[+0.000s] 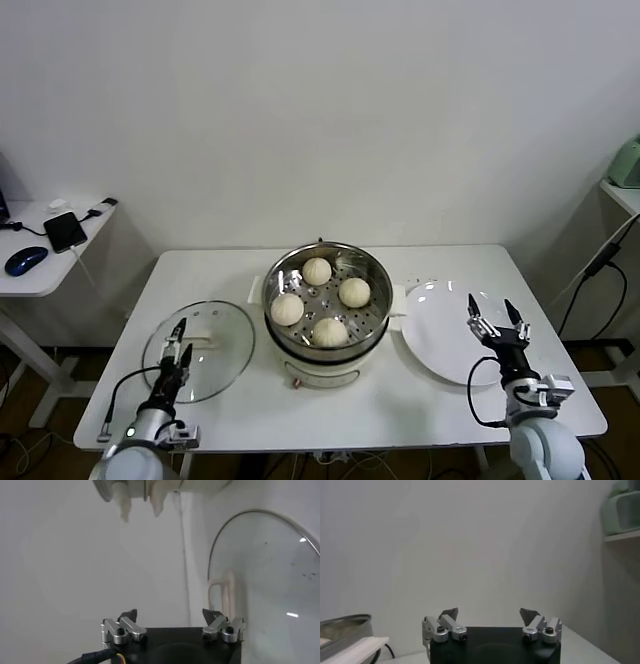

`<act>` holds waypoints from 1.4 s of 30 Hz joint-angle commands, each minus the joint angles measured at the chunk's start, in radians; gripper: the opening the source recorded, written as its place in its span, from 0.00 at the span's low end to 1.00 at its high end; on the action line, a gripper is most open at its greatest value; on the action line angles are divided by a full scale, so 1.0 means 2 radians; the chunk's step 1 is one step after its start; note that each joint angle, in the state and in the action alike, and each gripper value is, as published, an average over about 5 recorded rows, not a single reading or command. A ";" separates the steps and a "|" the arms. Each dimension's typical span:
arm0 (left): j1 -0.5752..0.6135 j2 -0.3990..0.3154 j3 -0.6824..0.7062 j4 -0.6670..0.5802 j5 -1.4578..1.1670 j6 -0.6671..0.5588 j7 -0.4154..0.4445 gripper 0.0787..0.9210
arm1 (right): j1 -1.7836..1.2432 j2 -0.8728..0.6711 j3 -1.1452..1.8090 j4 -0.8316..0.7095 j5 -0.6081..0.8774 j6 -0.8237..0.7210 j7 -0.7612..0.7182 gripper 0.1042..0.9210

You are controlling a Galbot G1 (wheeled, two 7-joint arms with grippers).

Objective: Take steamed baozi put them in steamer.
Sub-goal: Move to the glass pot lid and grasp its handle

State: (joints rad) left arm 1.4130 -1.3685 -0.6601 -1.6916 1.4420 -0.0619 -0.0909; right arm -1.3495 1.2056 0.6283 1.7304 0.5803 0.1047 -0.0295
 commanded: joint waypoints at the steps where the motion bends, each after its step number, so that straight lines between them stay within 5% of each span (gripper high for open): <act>1: -0.030 -0.001 0.017 0.035 0.045 0.034 0.004 0.88 | -0.002 0.001 0.002 -0.007 0.002 0.002 0.001 0.88; 42: -0.124 -0.016 0.026 0.124 0.045 0.075 0.017 0.88 | -0.011 0.005 0.003 -0.022 0.001 0.012 -0.003 0.88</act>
State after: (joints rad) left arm 1.2093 -1.3980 -0.6103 -1.4822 1.5309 0.0637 -0.0573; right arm -1.3703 1.2155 0.6339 1.6890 0.5822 0.1278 -0.0340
